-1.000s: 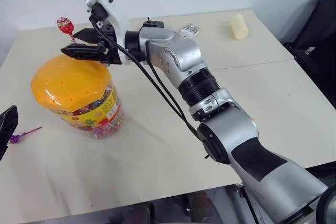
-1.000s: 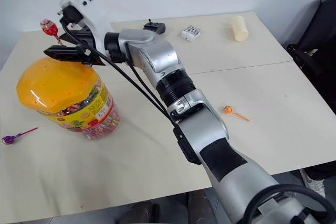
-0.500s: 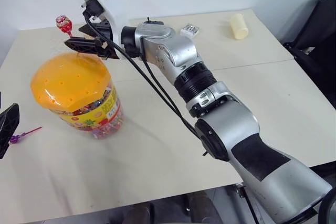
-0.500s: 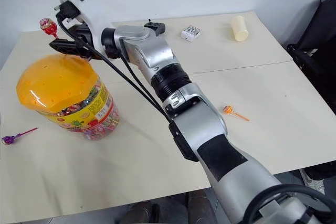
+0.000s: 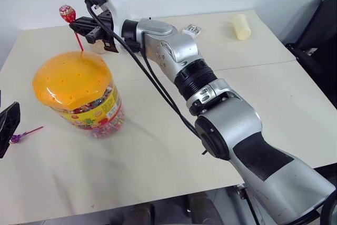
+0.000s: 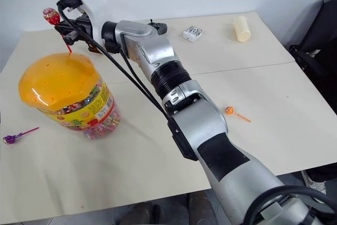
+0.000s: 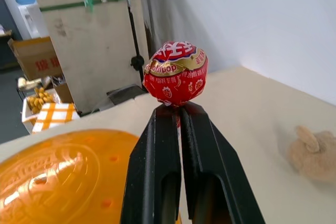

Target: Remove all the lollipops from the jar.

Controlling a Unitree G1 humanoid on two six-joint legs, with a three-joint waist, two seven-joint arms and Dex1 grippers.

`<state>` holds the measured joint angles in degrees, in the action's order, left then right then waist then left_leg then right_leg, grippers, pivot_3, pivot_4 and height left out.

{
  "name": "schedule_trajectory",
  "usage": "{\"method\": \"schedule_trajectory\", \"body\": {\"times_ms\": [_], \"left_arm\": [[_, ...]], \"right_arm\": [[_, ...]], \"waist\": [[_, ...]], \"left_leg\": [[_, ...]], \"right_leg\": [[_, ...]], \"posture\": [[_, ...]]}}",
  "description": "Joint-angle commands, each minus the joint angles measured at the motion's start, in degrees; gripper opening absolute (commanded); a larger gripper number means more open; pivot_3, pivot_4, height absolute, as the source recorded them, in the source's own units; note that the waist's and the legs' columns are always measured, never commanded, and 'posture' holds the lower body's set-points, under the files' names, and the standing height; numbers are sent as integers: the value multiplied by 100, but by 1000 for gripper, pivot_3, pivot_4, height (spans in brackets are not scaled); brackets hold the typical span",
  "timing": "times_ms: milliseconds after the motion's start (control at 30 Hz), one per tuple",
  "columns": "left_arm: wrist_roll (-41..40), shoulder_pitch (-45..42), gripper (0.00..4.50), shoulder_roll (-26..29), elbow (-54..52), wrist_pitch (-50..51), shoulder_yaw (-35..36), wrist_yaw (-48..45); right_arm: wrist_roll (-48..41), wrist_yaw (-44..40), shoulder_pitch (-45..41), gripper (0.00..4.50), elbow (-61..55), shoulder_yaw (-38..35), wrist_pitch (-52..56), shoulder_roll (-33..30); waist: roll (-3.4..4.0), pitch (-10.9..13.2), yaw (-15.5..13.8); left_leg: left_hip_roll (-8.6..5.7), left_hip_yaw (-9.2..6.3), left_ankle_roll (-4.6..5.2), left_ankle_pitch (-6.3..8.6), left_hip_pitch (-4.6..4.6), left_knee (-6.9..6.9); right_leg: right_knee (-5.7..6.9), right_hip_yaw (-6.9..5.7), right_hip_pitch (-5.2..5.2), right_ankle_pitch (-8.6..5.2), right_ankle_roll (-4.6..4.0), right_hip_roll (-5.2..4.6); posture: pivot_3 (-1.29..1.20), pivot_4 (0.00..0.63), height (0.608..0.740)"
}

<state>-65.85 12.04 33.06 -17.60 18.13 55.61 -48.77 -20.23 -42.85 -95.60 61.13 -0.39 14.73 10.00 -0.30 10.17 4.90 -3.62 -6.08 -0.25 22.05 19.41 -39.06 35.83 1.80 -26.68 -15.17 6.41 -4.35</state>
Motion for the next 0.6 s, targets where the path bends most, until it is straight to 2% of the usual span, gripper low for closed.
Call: {"method": "schedule_trajectory", "body": {"times_ms": [33, 133, 200, 433, 533, 600], "left_arm": [[-157, 27, 3846, 40, -211, -77, 108, -17], [-373, 2, 3846, 90, -426, 16, 60, -77], [-604, 18, 3846, 227, -717, 178, -10, -112], [-426, 485, 3846, 813, -1370, 553, -317, -603], [70, 812, 3846, 1134, -1415, 591, -599, -1191], [300, 888, 3846, 1184, -1348, 543, -851, -1448]], "right_arm": [[-436, -465, -66, 24, -577, -269, -544, 907], [-748, -1010, 296, 24, -1131, -424, -976, 647], [-818, -1216, 589, 24, -1580, -485, -939, 144], [-773, -1682, 2069, 24, -3684, -443, 479, -2211], [-694, -2210, 3229, 24, -4900, -313, 1310, -3790], [-418, -2422, 4083, 24, -5356, -336, 1373, -4769]], "waist": [[1, 0, 2], [-1, 0, 9], [-3, -2, 2], [-15, -9, -215], [-7, -5, -269], [4, -4, -325]], "left_leg": [[0, 0, 0, 0, 0, 0], [0, 1, 0, 1, 0, 2], [2, 0, 0, 3, 0, 2], [-26, -15, 14, 2, 3, -14], [-15, -11, 15, 4, 9, -2], [-8, -9, 14, 5, 13, 9]], "right_leg": [[0, 0, 0, 0, 0, 0], [-1, -1, -1, 0, 0, 1], [-2, -1, 0, 0, 0, -1], [-6, 0, 15, 2, 2, -21], [-23, -3, 7, 1, 2, -16], [-31, -4, 3, 1, 1, -11]], "posture": [[0, 150, 740], [0, 150, 740], [0, 150, 740], [0, 150, 740], [0, 150, 740], [0, 150, 740]]}}
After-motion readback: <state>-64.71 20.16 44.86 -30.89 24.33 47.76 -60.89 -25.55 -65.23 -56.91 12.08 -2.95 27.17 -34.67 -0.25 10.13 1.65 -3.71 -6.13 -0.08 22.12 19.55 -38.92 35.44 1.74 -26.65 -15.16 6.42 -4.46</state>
